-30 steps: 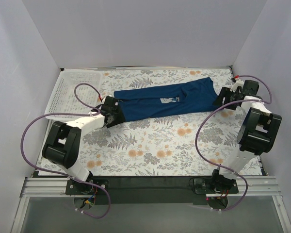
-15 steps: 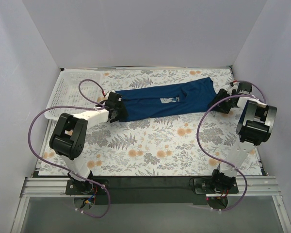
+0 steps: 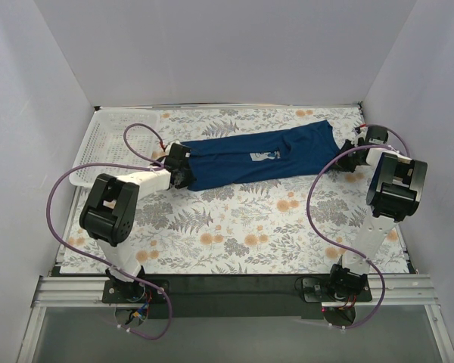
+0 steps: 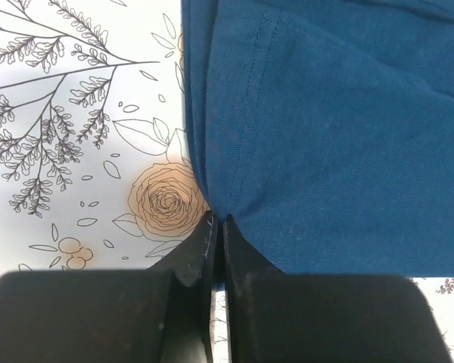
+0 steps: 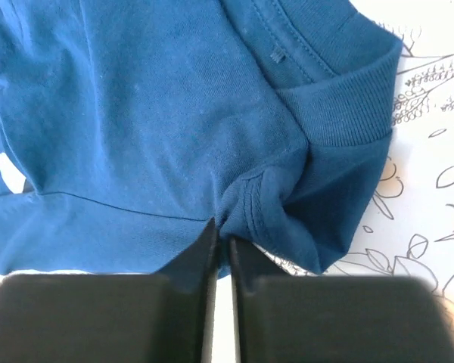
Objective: Fold and stack the t-shirts
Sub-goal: Fold the tshirt
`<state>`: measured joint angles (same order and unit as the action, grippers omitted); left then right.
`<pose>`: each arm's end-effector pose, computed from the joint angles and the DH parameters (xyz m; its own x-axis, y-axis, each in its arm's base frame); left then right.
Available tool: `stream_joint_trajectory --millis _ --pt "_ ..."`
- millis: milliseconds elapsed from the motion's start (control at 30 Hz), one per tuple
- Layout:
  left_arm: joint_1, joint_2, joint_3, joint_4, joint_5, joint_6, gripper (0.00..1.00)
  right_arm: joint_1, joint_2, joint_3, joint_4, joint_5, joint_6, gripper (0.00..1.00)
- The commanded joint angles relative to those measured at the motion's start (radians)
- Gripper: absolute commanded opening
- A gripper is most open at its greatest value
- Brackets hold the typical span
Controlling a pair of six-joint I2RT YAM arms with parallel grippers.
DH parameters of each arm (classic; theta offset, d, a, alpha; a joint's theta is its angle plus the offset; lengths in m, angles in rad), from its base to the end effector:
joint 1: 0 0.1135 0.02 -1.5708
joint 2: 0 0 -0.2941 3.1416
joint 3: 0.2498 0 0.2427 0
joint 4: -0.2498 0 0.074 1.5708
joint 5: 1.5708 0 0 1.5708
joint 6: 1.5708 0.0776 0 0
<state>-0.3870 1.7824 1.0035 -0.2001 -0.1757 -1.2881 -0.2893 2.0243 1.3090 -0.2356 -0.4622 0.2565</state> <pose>0.3526 -0.1290 0.1537 -0.4845 -0.8236 -0.2949 -0.6596 0.5654 -0.4952 0.4403 -0.0949 0.1522 -0.7528 0.4610 -0.4699 0.2048 0.8424 0.4985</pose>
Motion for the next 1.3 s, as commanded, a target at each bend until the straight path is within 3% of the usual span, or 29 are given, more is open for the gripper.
stream_joint_trajectory --millis 0,467,767,967,1033,1067,1100,1167,1267 --pt "-0.001 -0.035 -0.045 -0.044 0.004 0.001 0.00 -0.001 -0.009 -0.005 0.004 0.011 -0.031 0.06" --pt "-0.029 -0.362 -0.264 -0.101 0.136 -0.079 0.00 -0.068 -0.044 0.064 -0.128 0.145 -0.308 0.02" --pt "-0.251 -0.600 -0.471 -0.117 0.228 -0.336 0.00 -0.074 -0.013 0.115 -0.180 0.184 -0.428 0.02" --pt "-0.456 -0.611 -0.566 -0.046 0.196 -0.523 0.02 -0.079 -0.029 0.133 -0.182 0.163 -0.485 0.04" --pt "-0.518 -0.588 -0.548 -0.025 0.188 -0.540 0.11 -0.080 -0.019 0.156 -0.188 0.160 -0.503 0.10" --pt "-0.553 -0.580 -0.533 -0.033 0.153 -0.534 0.24 -0.080 -0.015 0.164 -0.201 0.152 -0.516 0.19" --pt "-0.569 -0.587 -0.519 -0.045 0.153 -0.528 0.30 -0.082 -0.015 0.171 -0.206 0.142 -0.526 0.25" --pt "-0.592 -0.620 -0.467 -0.080 0.104 -0.498 0.38 -0.086 -0.030 0.180 -0.218 0.102 -0.562 0.40" --pt "-0.598 -0.750 -0.398 -0.165 0.030 -0.427 0.47 -0.090 -0.073 0.177 -0.219 0.079 -0.591 0.52"
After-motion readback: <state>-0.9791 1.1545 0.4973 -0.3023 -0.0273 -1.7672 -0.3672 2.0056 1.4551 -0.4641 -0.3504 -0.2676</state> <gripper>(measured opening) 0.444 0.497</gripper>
